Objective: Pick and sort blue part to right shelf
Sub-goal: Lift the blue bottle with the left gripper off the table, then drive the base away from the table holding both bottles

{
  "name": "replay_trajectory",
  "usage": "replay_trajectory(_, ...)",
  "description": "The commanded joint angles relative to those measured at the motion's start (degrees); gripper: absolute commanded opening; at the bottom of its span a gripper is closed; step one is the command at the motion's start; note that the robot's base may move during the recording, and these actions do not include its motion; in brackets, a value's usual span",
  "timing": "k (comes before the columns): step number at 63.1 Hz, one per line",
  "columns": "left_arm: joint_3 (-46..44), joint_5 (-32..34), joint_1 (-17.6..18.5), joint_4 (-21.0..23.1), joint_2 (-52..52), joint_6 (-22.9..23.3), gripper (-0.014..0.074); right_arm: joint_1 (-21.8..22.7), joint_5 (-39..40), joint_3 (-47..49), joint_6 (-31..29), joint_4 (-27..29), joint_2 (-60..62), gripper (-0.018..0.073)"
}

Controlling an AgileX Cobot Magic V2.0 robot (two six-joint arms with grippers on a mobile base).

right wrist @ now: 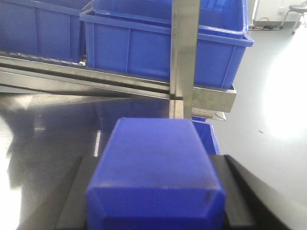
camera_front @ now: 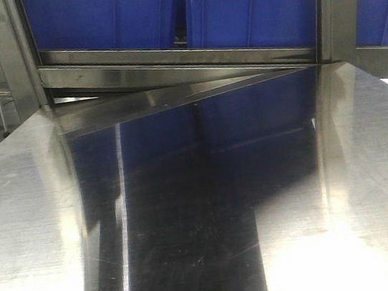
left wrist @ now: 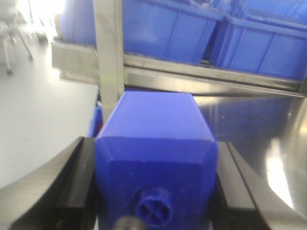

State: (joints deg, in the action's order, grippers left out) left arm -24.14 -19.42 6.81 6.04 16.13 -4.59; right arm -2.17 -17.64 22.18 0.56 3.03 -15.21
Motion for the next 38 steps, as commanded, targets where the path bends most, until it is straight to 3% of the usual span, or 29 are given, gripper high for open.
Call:
replay_trajectory(1,-1.59,3.22,-0.05,-2.49,-1.33,0.35,0.0386,0.51,5.32,1.82,-0.56,0.06,-0.37,0.0393)
replay_trajectory(38,-1.59,3.18,-0.05,-2.22,-3.08,0.35,0.0386,0.51,5.32,1.82,-0.56,0.06,-0.37,0.0393)
